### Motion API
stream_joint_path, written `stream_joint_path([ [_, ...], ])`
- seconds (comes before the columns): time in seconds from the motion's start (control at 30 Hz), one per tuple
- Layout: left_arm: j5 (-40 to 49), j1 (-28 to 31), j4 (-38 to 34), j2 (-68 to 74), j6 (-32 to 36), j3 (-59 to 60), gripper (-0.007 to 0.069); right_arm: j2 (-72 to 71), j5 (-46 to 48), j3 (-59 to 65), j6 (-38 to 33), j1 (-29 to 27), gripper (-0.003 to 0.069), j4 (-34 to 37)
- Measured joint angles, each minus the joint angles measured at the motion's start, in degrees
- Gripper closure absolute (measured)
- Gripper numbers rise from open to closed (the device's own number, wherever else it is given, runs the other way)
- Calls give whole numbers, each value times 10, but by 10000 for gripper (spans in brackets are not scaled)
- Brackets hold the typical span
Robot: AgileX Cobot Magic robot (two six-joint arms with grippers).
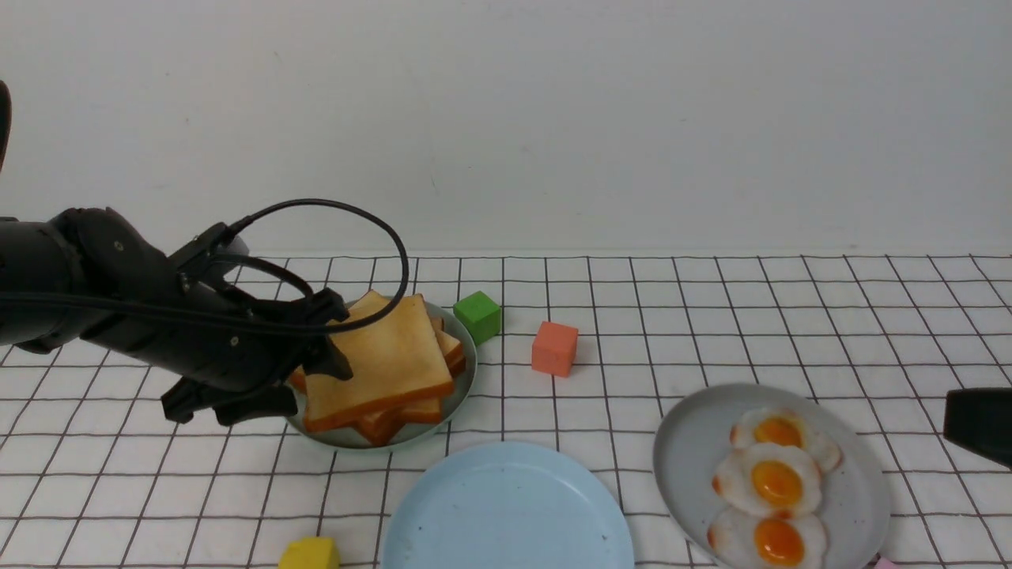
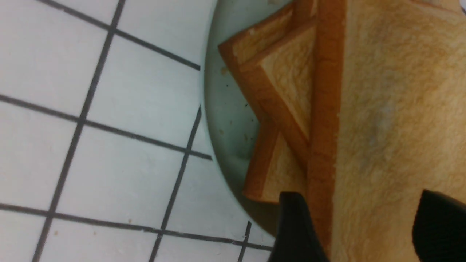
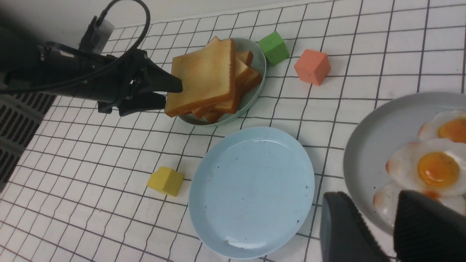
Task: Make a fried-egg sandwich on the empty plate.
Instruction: Use the left arm to grab a slice of bread, then use the left arm to put a slice of bread into the empty plate in the middle
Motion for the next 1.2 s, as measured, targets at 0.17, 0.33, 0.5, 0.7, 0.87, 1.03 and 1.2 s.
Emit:
stream_joint_path([
  [0.17,-1,0,0,8,0,0,258,0,2,0,0,0,417,1],
  [0.33,-1,0,-20,19,43,0,284,0,3,0,0,0,417,1],
  [0.5,-1,0,-32,19,83,-1,441,0,3,0,0,0,417,3],
  [0.7,13,2,-17,9,87,-1,608,0,3,0,0,0,417,3],
  [0.87,60,0,-3,-58,87,3,607,0,4,0,1,0,417,3],
  [1.03,55,-66,-63,-164,98,78,607,0,19,-1,1,0,417,-35],
  [1.2,-12,-157,-143,-172,101,177,607,0,22,-1,1,0,417,-65],
])
